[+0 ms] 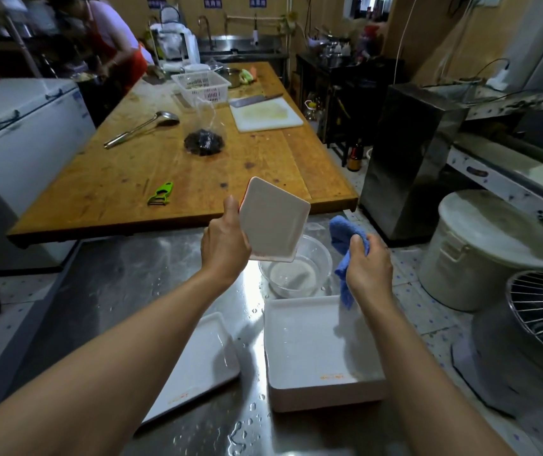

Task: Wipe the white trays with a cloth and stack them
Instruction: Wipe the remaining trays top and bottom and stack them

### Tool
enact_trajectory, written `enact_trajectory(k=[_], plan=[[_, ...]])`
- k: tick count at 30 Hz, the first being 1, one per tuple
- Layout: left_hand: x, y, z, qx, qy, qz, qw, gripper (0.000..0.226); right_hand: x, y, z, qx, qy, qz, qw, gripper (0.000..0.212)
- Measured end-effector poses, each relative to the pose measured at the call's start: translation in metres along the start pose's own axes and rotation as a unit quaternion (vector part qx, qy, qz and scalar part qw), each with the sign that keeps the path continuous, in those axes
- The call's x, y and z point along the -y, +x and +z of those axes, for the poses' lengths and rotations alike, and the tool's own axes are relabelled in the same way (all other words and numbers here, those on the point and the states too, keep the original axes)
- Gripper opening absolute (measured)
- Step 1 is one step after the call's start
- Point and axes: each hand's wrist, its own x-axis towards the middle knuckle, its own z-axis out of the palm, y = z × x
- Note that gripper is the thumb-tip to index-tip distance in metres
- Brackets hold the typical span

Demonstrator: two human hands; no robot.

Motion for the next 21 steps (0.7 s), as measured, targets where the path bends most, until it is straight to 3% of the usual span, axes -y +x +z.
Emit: enact_trajectory(k=[6, 9, 15, 21], plan=[[0.009, -0.005, -0.001, -0.016, -0.032, -0.056, 0.998, 0.026, -0.001, -0.001, 0.002, 0.002, -0.005, 0.001, 1.0, 0.026], [0.018, -0.007, -0.005, -0.025, -0.074, -0.136, 0.988, 0.023, 0.003, -0.005, 0.004, 0.011, -0.005, 0.007, 1.0, 0.027], [0.062, -0.025, -0.024, -0.028, -0.237, -0.35, 0.906, 0.019, 0.02, -0.023, 0.022, 0.047, 0.013, -0.011, 0.999, 0.024], [0.113, -0.07, -0.058, -0.032, -0.339, -0.425, 0.839, 0.028, 0.041, -0.062, 0.066, 0.109, 0.027, -0.047, 0.993, 0.011]])
